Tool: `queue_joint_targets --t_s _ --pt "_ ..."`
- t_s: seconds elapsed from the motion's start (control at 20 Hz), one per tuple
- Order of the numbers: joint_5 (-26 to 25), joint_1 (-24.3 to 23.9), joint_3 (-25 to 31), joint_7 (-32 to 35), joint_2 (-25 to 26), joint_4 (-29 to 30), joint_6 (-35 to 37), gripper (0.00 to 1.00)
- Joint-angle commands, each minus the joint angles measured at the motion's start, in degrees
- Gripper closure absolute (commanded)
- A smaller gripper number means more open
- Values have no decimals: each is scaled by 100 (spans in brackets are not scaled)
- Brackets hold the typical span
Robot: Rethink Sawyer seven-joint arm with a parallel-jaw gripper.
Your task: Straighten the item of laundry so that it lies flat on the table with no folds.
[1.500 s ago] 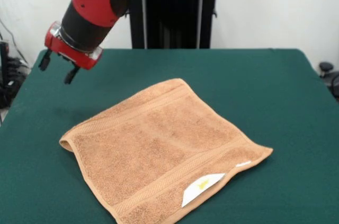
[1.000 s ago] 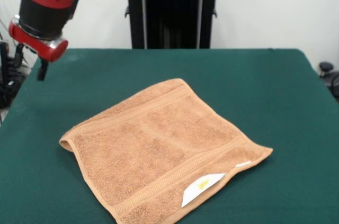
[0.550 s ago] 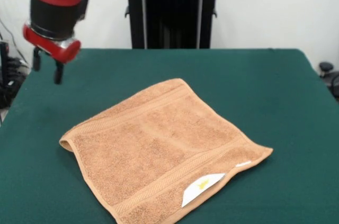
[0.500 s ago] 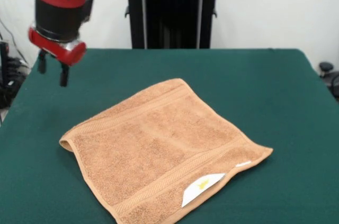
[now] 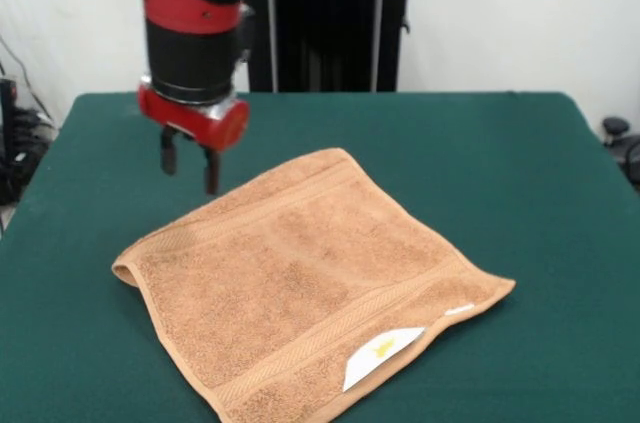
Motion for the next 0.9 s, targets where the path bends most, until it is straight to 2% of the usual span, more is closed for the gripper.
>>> queue_joint_targets --t_s 0.05,0.3,0.5,0.75,0.9 --pt "763 535 699 1507 220 438 -367 0" --pt "1212 908 520 1662 327 196 -226 0" --pt "1485 1246 251 1843 633 -91 -285 0" --pt "1895 1772 -148 2161 838 -362 -3 0" --pt "2132 1998 -276 2350 1142 -443 -177 0"
